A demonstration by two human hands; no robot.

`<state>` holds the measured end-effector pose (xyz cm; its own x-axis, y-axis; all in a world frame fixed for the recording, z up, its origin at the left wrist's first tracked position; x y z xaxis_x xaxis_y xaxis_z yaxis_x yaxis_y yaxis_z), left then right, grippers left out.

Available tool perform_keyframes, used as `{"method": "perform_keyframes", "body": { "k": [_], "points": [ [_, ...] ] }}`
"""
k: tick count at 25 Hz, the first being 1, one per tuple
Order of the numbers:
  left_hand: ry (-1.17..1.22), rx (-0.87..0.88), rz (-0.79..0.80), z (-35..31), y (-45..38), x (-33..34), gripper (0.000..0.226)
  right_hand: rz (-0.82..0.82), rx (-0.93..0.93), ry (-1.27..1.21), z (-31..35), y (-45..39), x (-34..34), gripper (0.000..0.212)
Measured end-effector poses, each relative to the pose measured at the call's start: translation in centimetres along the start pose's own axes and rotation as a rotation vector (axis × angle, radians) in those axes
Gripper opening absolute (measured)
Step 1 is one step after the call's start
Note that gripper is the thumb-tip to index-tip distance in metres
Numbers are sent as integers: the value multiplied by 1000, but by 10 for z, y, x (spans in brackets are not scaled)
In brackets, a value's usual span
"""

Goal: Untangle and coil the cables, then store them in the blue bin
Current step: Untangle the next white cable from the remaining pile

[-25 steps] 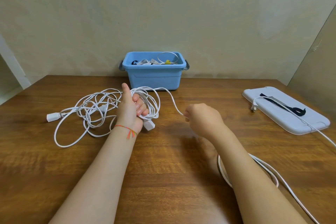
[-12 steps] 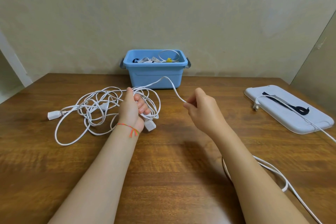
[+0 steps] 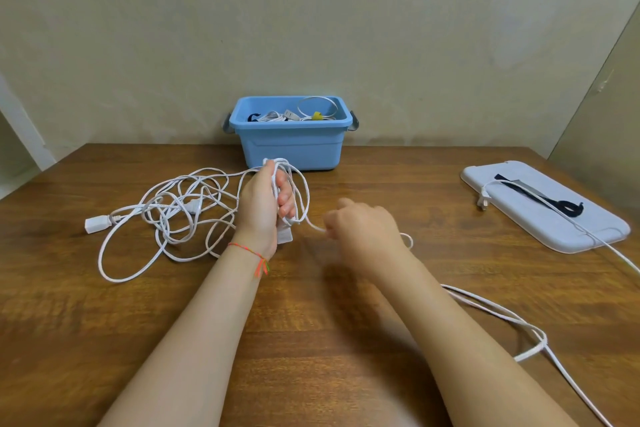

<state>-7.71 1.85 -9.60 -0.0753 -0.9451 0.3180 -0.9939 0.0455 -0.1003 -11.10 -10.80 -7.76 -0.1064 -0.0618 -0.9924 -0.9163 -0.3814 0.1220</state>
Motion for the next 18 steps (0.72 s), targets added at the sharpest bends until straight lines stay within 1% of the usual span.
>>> {"method": "perform_keyframes", "body": {
  "k": [2,5,8,11,12,13,15,16,18],
  "points": [
    [-261,64,54,-7,2,11,43,37,-119,-72,14,0,5,8],
    [-648,126,130,-9,6,26,45,17,-227,-374,10,1,2,14],
    [-848,124,150,-10,10,34,42,33,-291,-691,-4,3,-4,14],
    [-896,83,216,-5,8,38,40,11,-309,-821,-18,9,-15,4],
    [-889,37,250,0,6,39,40,-12,-310,-820,-23,11,-18,11],
    [-851,-31,291,6,5,39,41,-27,-300,-812,-28,12,-20,18],
    [-680,-194,390,20,8,41,42,-50,-267,-794,-37,12,-20,23],
    [-608,-259,435,24,11,43,41,-54,-250,-785,-40,10,-19,22],
    [-586,-325,514,26,17,46,38,-46,-198,-768,-49,7,-15,19]
  ]
}}
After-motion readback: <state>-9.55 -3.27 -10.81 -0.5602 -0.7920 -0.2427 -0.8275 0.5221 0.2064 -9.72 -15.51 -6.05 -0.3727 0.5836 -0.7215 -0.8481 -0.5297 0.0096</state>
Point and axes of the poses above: each hand's wrist, its own y-axis away from the middle knuckle, its own x-axis out of the palm, z = x × y, the point moved 9 cm from there along -y, towards the middle knuckle, and after that the axes turned 14 degrees about z, right-handed, at the moved point
